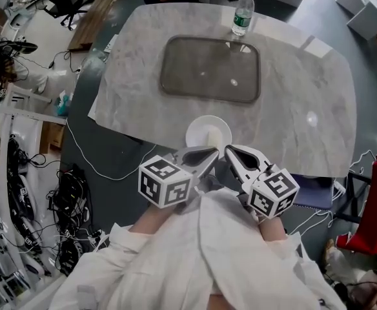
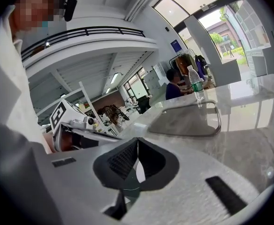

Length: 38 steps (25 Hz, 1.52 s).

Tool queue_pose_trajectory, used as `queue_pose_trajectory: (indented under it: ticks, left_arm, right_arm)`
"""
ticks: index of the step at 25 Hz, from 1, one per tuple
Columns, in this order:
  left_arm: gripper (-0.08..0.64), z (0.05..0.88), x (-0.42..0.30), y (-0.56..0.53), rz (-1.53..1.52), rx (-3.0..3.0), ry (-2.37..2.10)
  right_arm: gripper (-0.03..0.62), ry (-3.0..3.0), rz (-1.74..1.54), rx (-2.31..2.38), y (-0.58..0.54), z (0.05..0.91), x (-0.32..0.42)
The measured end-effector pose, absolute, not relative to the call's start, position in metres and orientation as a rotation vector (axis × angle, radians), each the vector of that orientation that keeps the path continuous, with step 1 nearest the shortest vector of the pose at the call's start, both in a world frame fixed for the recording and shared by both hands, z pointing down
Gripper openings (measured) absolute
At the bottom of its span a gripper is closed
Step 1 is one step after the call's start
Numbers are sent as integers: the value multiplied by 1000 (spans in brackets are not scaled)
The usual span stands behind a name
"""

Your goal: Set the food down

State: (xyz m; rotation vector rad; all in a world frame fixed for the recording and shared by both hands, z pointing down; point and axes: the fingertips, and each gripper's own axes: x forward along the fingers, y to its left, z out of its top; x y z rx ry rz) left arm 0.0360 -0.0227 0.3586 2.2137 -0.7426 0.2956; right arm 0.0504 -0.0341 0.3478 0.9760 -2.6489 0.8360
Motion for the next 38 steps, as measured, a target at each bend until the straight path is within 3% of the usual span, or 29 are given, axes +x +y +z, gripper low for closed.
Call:
queue_pose_trajectory:
  ticks: [18,38]
  left_arm:
    - [17,361,0,-41,333,2142,-721]
    - [17,417,-12,-21,436,2030,-671]
  right_arm:
    - [3,-2580,888,1043,-38,351,36]
    - [3,-2470,1050,1063,-16,396,31]
